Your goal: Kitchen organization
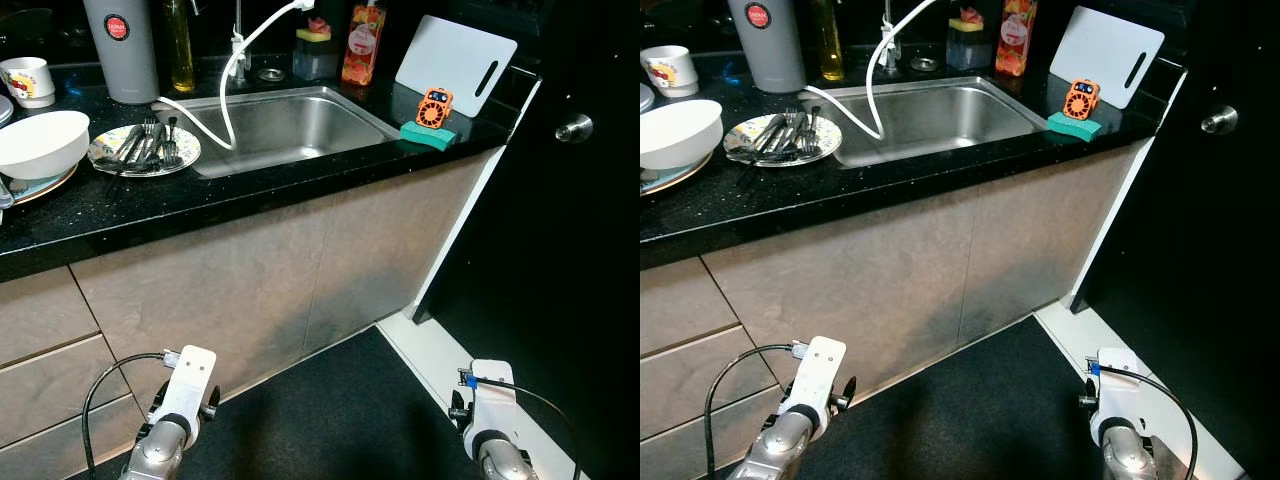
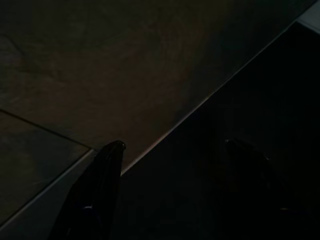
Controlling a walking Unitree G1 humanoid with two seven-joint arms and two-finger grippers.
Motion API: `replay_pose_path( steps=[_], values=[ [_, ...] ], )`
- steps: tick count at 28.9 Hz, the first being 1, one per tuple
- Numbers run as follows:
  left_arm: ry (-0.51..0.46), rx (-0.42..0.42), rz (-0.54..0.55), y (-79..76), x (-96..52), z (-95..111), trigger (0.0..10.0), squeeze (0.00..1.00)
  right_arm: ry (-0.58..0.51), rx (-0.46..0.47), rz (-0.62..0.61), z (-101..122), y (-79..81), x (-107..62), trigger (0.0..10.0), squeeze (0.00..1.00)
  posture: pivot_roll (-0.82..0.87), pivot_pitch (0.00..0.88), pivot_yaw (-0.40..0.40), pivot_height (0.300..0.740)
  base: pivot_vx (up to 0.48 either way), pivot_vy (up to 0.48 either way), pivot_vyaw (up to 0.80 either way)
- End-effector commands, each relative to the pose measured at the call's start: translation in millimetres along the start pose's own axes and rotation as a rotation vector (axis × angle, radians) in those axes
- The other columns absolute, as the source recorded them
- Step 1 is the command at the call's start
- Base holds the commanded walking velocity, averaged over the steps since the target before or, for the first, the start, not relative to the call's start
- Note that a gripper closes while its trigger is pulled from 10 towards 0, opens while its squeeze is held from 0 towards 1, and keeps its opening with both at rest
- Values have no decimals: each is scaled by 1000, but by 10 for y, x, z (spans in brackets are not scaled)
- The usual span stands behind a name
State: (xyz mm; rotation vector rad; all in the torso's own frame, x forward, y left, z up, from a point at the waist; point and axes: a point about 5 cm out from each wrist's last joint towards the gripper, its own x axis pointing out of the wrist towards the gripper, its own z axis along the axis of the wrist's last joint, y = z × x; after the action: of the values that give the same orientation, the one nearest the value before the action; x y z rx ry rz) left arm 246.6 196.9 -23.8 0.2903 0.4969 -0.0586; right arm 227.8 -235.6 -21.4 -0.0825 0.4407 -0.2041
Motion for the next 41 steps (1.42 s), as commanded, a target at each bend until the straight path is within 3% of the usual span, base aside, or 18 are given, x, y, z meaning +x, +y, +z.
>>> replay_pose_path(
  steps=[1, 8, 29, 30, 32, 41],
  values=[
    [-7, 22, -8, 43, -2, 3, 10000, 0, 24, 20, -15, -93, -6, -43, 10000, 0, 3, 32, -31, 740, 0, 0, 0],
    [-4, 59, -24, 102, -11, -3, 10000, 0, 55, 50, -34, -233, 14, -131, 10000, 0, -3, 53, -8, 740, 0, 0, 0],
    [-3, 49, -26, 57, -30, -27, 10000, 0, 43, 21, -28, -184, 24, -93, 10000, 0, 9, 52, -24, 740, 0, 0, 0],
    [-3, 49, -26, 56, -31, -27, 10000, 0, 59, -40, -41, -200, -1, -90, 10000, 0, 9, 52, -24, 740, 0, 0, 800],
    [-3, 48, -26, 54, -31, -27, 10000, 0, 68, -75, -51, -212, -18, -89, 10000, 0, 9, 52, -24, 740, 0, 0, 800],
    [-7, 50, -33, 35, -31, -20, 10000, 0, 72, -20, -88, -220, -86, -97, 10000, 0, 8, 57, -25, 740, 0, 0, 794]
  ],
)
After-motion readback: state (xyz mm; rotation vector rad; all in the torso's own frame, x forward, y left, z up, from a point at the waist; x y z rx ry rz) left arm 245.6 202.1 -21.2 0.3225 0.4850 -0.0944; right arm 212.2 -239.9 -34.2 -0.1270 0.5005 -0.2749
